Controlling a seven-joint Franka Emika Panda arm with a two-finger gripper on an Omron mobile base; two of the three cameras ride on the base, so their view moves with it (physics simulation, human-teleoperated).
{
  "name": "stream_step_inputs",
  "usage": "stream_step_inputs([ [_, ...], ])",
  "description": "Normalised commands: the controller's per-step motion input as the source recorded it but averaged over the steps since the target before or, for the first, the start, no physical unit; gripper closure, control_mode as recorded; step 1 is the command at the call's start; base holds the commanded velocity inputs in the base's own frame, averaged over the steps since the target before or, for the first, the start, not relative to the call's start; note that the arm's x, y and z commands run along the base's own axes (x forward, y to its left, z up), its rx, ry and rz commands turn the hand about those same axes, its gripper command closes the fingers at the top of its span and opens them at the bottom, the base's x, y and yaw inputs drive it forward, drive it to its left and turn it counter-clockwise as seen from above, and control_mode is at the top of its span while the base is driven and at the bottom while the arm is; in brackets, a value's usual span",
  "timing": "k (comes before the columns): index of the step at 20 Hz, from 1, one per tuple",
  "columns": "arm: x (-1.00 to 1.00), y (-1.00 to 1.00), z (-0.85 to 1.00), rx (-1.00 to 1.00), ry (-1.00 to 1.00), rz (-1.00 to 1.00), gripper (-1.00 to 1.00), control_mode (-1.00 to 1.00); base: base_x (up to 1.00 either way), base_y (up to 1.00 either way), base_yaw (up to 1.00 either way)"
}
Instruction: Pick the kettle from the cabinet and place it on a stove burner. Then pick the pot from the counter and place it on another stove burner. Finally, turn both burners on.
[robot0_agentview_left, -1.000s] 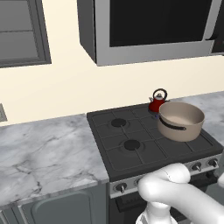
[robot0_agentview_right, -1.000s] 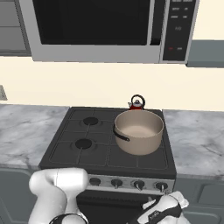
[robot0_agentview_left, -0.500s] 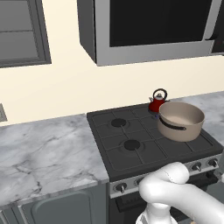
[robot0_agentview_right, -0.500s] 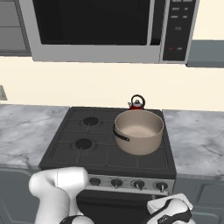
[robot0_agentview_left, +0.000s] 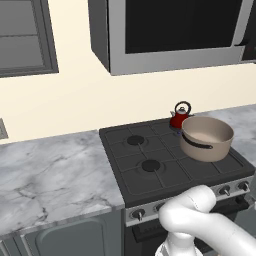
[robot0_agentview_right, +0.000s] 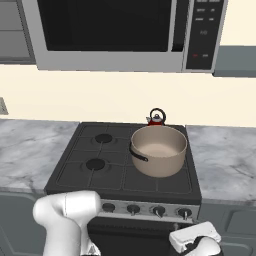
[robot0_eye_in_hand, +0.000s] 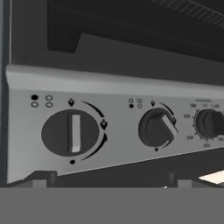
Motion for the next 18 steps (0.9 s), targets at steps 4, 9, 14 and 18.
stream_step_inputs([
  [4, 0.00, 0.12, 0.02, 0.00, -0.09, -0.04, -1.00, -1.00, 0.00, 0.00, 0.00],
  [9, 0.08, 0.10, 0.07, 0.00, -0.03, -0.09, -1.00, -1.00, 0.00, 0.00, 0.00],
  [14, 0.24, 0.11, 0.03, 0.00, 0.00, -0.12, -1.00, -1.00, 0.00, 0.00, 0.00],
  [18, 0.30, 0.12, 0.00, 0.00, 0.01, -0.10, -1.00, -1.00, 0.00, 0.00, 0.00],
])
